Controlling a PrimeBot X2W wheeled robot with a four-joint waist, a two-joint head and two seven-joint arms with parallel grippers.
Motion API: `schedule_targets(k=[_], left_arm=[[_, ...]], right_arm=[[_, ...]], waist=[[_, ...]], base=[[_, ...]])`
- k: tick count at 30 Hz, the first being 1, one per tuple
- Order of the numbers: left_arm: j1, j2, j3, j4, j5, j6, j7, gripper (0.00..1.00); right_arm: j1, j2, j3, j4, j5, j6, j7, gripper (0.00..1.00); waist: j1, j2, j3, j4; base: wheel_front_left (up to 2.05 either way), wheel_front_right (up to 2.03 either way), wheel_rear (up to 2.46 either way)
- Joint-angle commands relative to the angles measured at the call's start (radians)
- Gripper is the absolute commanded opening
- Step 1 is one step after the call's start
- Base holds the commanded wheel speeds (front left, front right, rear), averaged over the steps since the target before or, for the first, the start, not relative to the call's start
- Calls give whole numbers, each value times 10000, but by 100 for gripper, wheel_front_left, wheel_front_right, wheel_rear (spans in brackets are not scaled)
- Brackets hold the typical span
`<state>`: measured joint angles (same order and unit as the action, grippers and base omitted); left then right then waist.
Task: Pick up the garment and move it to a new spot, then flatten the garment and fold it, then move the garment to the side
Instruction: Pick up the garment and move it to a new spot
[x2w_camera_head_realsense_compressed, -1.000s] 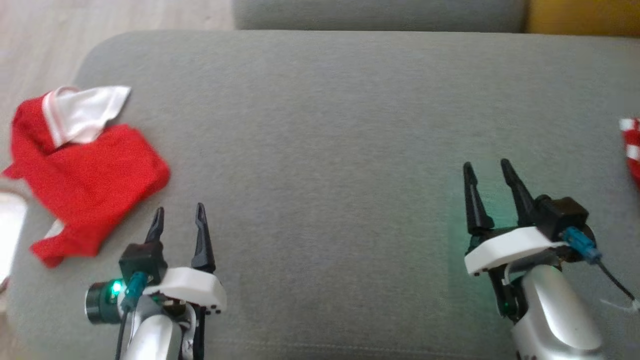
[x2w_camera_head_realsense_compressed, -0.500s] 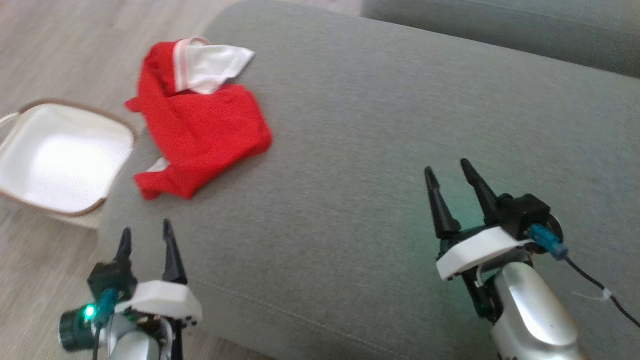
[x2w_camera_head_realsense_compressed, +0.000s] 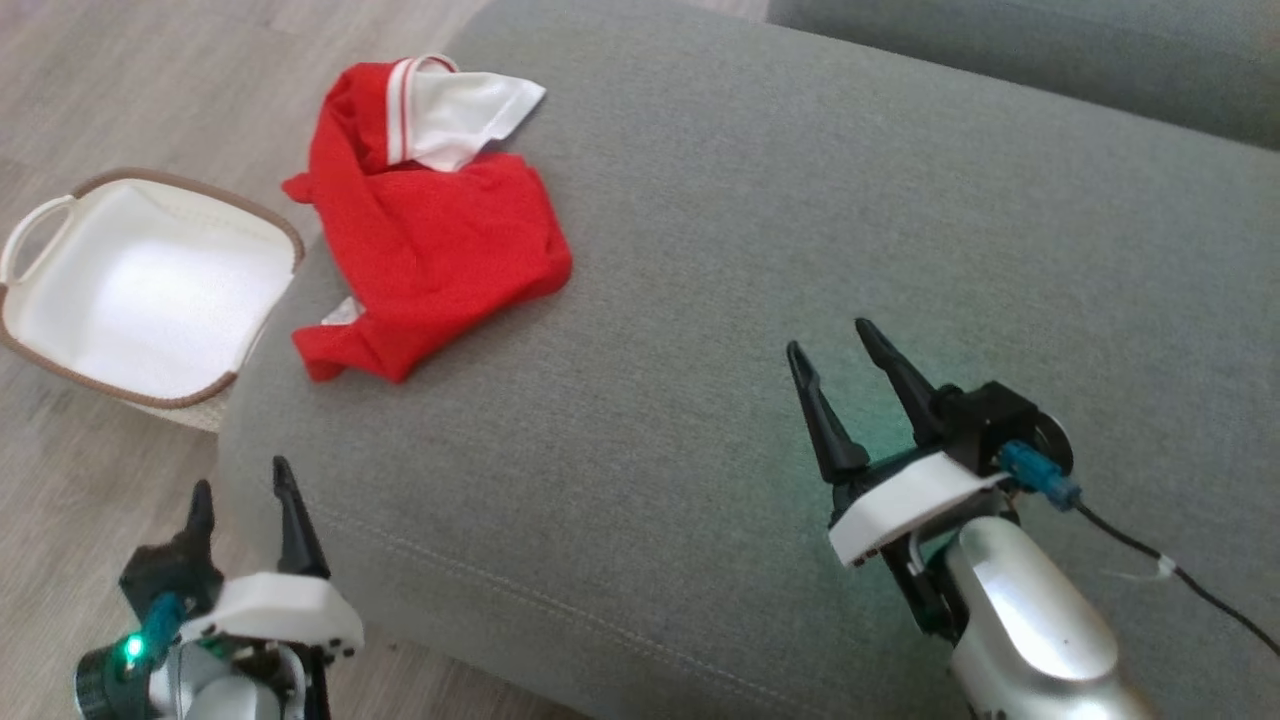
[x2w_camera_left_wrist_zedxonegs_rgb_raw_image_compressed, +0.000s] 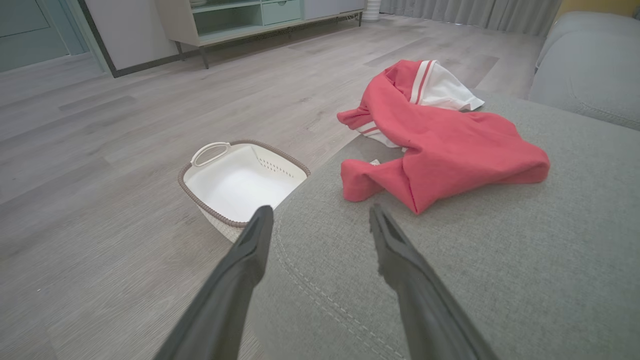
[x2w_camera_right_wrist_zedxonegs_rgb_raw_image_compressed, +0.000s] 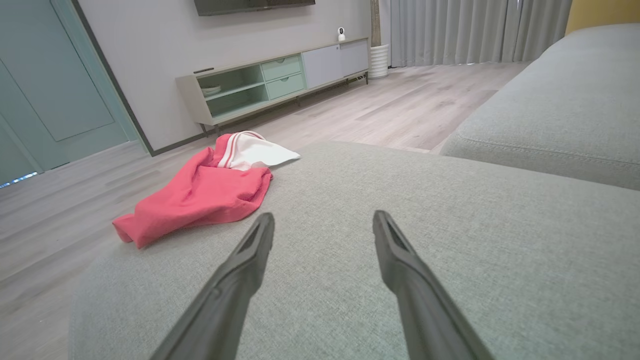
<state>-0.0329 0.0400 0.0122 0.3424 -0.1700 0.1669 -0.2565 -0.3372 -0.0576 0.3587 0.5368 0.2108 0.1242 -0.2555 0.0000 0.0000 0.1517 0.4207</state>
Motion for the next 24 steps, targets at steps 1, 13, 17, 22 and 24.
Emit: schedule_targets(k=[1,13,17,22,24], left_arm=[[-565,102,354,-243,-5,-8,-53,100],[-3970,605,1098,2080,-183,-1065,-53,100],[-5207,974,1371,3584,-3,-905,-53,100],[-6112,1369,1601,5774,-86,-564,146,100],[-6427,1500,1606,6536,-107,-497,376,100]], right_arm=[[-455,74,216,-278,-50,65,-63,100],[-1140,72,485,-1055,-737,65,71,100],[-1301,43,485,-1708,-882,65,219,100],[-1311,34,461,-2228,-924,65,312,100],[-1303,23,413,-2338,-931,65,348,100]], waist=[[0,0,163,-165],[0,0,1960,-1514],[0,0,2558,-2067],[0,0,2872,-2552],[0,0,2939,-2689]], base=[[0,0,0],[0,0,0],[0,0,0],[0,0,0],[0,0,0]])
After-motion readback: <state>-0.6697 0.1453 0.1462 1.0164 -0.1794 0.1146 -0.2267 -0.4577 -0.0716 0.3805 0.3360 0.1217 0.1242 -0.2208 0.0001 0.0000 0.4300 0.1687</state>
